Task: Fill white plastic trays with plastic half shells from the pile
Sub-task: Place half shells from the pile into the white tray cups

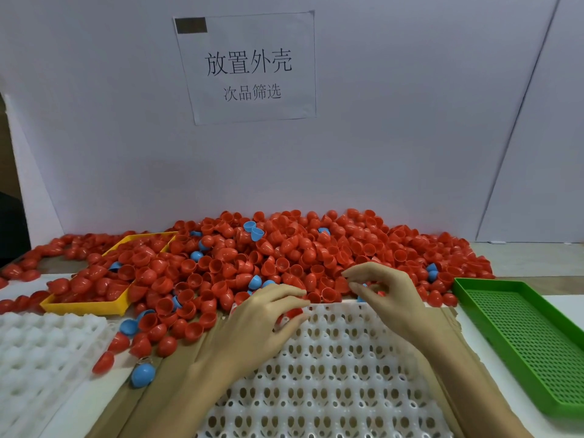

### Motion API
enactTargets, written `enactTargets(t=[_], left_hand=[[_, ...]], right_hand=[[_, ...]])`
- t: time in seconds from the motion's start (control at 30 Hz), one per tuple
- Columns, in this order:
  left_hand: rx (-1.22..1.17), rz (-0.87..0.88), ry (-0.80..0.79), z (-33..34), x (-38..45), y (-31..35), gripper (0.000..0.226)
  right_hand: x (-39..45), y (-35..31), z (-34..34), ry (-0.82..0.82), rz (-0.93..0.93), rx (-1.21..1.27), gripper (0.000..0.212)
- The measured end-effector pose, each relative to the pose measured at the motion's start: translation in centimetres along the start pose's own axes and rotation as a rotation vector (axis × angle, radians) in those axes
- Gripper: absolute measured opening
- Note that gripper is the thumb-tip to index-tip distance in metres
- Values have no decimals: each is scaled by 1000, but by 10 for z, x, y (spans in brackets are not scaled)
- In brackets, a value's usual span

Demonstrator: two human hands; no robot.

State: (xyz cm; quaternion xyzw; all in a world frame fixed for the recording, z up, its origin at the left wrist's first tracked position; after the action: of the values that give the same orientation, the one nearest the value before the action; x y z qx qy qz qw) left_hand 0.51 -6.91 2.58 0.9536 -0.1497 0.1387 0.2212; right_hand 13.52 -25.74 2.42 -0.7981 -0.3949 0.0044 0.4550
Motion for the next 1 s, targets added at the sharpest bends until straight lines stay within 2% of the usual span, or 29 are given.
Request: enactTargets(t=[0.07,0.13,0.2,0.33,0.6,0.67,0.77,0.83,1.0], left_hand=[[-82,14,9,1,-1,5,43],[-142,33,-11,4,0,13,51],[-210,63,14,5,0,20,48],[-308,44,171,-6,-4,22,34],[-377,-54,237,-10,-8,20,29],[-485,-74,231,-8,-6,14,35],[-707,-123,206,-4,-4,5,50],[-830,-114,172,-1,-2,3,52],[-978,-89,132,-3,-1,3,40]], right_hand=[[0,-9,3,-73,13,254,20],[-2,-17,13,-176,20,449,21],[-3,-21,22,-255,23,602,23],[-3,-23,31,-330,33,785,29],[-5,-25,43,-401,53,771,31],[-4,-26,43,-384,39,762,30],[-2,-26,34,-253,1,714,23],[-2,-25,30,-205,-5,676,20],[-5,-36,38,-313,-18,533,27]])
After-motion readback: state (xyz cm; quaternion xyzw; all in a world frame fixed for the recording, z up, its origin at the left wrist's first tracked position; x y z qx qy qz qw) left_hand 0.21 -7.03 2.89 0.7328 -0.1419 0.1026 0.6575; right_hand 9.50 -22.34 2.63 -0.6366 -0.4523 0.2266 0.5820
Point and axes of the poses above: each hand's wrist, its own x-axis towards the middle knuckle, its own z-axis out of the palm, y = z × x, the point moved 8 cm from there along x, towards the middle knuckle, and after that the axes turned 13 degrees about -y, right-handed, at the moved point
